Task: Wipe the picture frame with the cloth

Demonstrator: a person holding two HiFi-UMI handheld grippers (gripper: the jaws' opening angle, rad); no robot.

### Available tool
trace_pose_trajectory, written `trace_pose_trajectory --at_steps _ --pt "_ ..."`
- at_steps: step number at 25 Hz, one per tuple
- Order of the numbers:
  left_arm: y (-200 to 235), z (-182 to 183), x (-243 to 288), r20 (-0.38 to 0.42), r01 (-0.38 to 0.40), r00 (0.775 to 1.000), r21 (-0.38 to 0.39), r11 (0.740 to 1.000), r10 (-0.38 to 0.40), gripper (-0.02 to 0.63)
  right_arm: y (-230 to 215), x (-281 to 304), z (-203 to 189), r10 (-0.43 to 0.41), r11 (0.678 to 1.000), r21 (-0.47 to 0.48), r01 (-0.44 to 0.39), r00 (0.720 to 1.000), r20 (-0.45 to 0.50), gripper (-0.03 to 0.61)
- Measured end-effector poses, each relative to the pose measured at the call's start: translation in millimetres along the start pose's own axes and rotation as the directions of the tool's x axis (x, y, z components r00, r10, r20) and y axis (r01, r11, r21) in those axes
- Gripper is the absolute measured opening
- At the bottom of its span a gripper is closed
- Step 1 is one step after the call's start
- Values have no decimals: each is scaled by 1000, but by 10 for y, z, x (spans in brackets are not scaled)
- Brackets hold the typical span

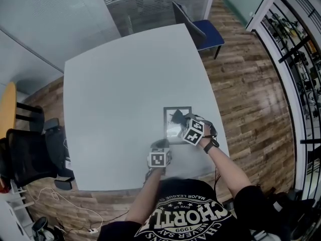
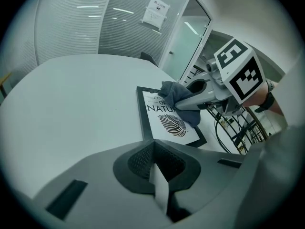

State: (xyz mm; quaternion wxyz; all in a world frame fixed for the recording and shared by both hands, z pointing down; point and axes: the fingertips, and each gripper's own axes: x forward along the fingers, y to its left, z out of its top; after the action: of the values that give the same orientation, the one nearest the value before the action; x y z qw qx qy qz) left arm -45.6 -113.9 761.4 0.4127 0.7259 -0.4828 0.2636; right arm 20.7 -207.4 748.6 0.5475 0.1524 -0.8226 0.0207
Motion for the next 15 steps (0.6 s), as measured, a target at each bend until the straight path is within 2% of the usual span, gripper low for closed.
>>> trace_pose_trajectory --at_steps 4,8,15 --pt "5 4 -4 1 -4 1000 7 1000 4 6 -63 -49 -166 -27 999 19 28 999 -25 74" --pt "2 9 -9 3 -5 1000 10 1000 5 6 -65 -55 -146 -24 999 41 25 999 -23 74" --pt "-6 21 -10 12 19 1000 -11 1000 -19 6 176 -24 421 45 999 4 -46 997 69 74"
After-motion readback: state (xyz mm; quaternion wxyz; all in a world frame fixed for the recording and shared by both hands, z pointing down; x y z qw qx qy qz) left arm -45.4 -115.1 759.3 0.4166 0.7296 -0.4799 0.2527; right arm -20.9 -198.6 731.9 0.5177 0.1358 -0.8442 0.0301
